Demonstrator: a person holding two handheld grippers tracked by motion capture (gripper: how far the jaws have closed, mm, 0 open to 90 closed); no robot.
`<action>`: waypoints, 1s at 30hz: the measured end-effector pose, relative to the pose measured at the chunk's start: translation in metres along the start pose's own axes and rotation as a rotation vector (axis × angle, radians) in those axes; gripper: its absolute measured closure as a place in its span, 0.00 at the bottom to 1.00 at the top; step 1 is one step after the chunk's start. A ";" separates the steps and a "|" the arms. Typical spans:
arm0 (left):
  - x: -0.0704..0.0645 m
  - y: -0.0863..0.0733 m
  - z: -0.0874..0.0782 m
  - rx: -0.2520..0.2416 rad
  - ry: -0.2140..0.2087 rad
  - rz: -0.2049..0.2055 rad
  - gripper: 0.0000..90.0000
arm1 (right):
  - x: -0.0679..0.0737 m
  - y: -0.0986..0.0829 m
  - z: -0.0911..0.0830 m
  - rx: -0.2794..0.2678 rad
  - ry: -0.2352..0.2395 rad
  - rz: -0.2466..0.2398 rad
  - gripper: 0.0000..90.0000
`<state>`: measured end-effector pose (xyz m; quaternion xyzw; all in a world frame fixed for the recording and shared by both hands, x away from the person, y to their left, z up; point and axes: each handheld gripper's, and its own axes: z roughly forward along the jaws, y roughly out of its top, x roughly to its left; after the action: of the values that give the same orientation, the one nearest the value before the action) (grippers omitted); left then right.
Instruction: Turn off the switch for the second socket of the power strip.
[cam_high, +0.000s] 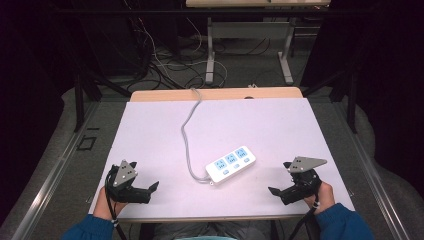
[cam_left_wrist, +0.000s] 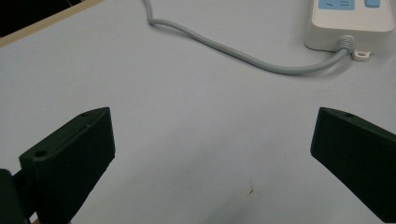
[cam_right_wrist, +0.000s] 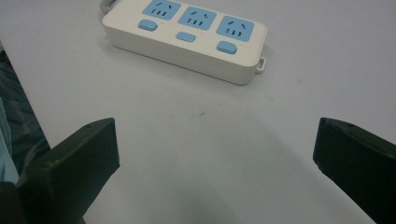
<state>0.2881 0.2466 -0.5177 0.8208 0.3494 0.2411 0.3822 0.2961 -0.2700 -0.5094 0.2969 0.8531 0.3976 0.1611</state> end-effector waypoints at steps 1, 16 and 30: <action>-0.001 0.000 0.000 0.002 -0.005 -0.005 0.00 | 0.000 0.000 0.000 0.000 0.000 0.000 0.00; 0.000 0.000 0.000 0.000 -0.005 0.002 0.00 | 0.000 0.003 0.002 0.006 -0.008 -0.008 0.00; 0.001 0.000 0.000 -0.003 -0.001 0.008 0.00 | -0.007 0.018 0.003 -0.012 -0.017 0.001 0.00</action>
<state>0.2890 0.2471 -0.5178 0.8218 0.3454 0.2427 0.3826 0.3097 -0.2632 -0.4969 0.2996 0.8492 0.4003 0.1700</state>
